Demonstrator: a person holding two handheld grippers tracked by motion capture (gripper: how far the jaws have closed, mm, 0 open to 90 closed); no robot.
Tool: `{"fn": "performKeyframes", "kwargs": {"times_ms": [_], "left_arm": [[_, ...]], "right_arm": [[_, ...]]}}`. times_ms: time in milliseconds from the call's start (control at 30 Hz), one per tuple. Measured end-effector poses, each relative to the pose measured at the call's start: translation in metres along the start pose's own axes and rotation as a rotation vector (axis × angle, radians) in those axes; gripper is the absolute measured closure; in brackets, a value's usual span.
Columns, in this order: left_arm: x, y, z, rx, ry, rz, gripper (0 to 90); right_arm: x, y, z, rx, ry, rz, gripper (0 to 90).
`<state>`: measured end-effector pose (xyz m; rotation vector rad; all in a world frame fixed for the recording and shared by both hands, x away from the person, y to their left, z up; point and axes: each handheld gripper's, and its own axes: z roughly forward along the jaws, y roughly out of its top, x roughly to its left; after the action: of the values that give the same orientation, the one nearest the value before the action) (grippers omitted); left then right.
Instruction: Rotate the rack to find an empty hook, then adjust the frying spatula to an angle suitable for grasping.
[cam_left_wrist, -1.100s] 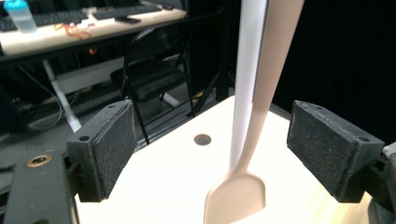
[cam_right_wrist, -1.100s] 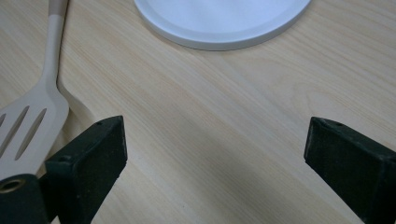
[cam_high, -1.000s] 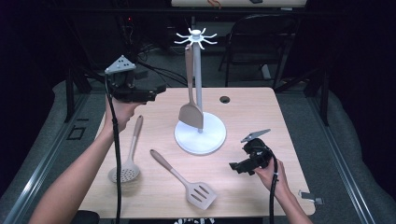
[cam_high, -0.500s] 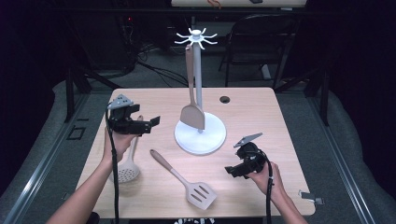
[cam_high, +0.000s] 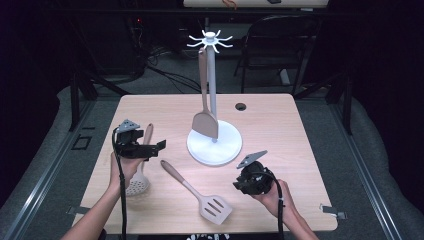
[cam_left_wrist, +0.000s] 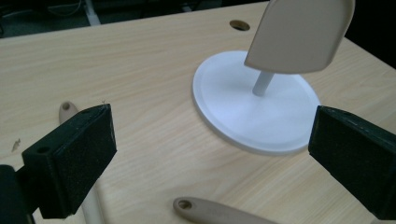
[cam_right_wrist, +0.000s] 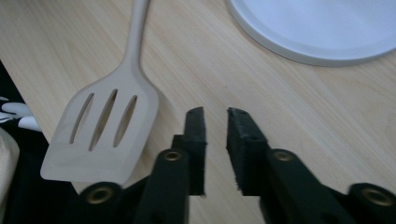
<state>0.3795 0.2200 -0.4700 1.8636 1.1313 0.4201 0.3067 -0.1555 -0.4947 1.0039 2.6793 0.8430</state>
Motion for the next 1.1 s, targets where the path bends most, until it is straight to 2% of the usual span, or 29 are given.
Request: {"fn": "performKeyframes", "kwargs": {"times_ms": [67, 267, 367, 500, 567, 733, 767, 867, 900, 933, 1000, 1033, 1067, 1100], "left_arm": [[0.002, -0.003, 0.001, 0.01, -0.002, -0.018, 0.9], [-0.001, -0.008, 0.003, 0.014, 0.0, -0.026, 0.8], [-0.004, -0.013, 0.005, 0.04, 0.004, -0.024, 0.9], [-0.011, -0.02, 0.008, 0.056, 0.017, -0.026, 0.9], [-0.015, -0.024, 0.01, 0.073, 0.016, -0.027, 1.1], [-0.023, -0.03, 0.013, 0.1, 0.022, -0.038, 2.1], [-0.025, -0.032, 0.014, 0.109, 0.02, -0.038, 2.4], [-0.031, -0.036, 0.016, 0.125, 0.021, -0.044, 2.9], [-0.032, -0.038, 0.017, 0.134, 0.023, -0.044, 3.3], [-0.034, -0.039, 0.019, 0.145, 0.021, -0.043, 3.1], [-0.035, -0.042, 0.022, 0.175, -0.002, -0.059, 2.7], [-0.035, -0.043, 0.023, 0.18, -0.004, -0.068, 2.0], [-0.036, -0.044, 0.024, 0.187, -0.005, -0.072, 2.0], [-0.036, -0.045, 0.024, 0.186, -0.003, -0.071, 2.0]], "right_arm": [[0.013, 0.002, 0.001, 0.002, -0.003, -0.05, 90.0], [0.026, 0.005, -0.001, -0.019, 0.017, -0.082, 90.0], [0.03, 0.005, 0.0, -0.028, 0.032, -0.084, 90.0], [0.037, 0.005, 0.009, -0.013, 0.064, -0.094, 90.0], [0.044, 0.006, 0.016, 0.019, 0.098, -0.134, 90.0], [0.053, 0.006, 0.022, 0.056, 0.139, -0.16, 90.0], [0.055, 0.005, 0.025, 0.058, 0.161, -0.153, 90.0], [0.059, 0.004, 0.032, 0.114, 0.169, -0.183, 90.0], [0.06, 0.002, 0.035, 0.119, 0.175, -0.179, 90.0], [0.059, 0.001, 0.039, 0.145, 0.177, -0.182, 90.0], [0.059, -0.001, 0.042, 0.146, 0.182, -0.173, 90.0], [0.056, -0.003, 0.048, 0.174, 0.178, -0.166, 90.0], [0.056, -0.003, 0.048, 0.174, 0.178, -0.166, 90.0], [0.054, -0.005, 0.053, 0.205, 0.165, -0.163, 90.0]]}}
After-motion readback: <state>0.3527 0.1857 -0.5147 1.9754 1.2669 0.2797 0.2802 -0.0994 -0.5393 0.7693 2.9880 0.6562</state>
